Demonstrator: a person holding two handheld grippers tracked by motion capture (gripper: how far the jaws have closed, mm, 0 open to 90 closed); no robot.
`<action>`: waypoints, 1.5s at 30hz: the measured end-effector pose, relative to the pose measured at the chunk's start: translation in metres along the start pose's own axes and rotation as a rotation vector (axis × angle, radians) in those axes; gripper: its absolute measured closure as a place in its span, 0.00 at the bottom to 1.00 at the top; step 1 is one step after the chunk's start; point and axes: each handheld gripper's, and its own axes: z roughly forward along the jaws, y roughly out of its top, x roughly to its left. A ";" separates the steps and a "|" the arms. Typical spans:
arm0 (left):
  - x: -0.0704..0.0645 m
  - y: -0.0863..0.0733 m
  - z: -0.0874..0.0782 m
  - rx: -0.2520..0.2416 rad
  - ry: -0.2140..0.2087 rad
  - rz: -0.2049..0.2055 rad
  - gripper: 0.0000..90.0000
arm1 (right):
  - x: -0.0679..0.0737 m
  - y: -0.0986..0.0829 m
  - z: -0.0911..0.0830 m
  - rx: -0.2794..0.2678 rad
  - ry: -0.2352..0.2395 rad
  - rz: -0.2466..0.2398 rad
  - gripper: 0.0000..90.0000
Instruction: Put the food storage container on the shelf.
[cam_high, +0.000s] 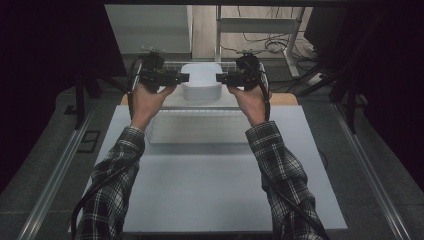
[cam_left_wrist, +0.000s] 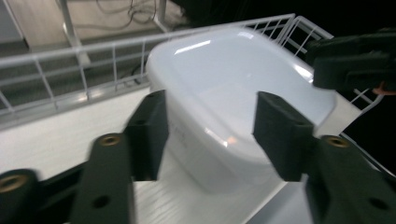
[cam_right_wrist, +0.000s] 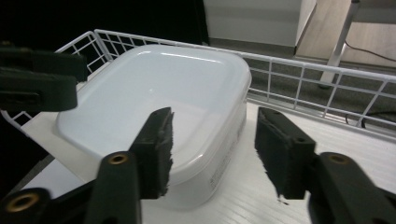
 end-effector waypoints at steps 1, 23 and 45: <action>-0.001 0.000 -0.002 -0.016 -0.024 0.009 0.42 | 0.001 0.000 -0.001 -0.003 0.006 -0.008 0.47; -0.016 -0.036 -0.014 -0.031 -0.145 0.169 0.07 | 0.014 -0.036 -0.017 -0.038 0.083 -0.163 0.04; -0.019 -0.077 -0.026 -0.008 -0.245 0.181 0.00 | 0.017 -0.068 -0.034 -0.031 0.127 -0.195 0.03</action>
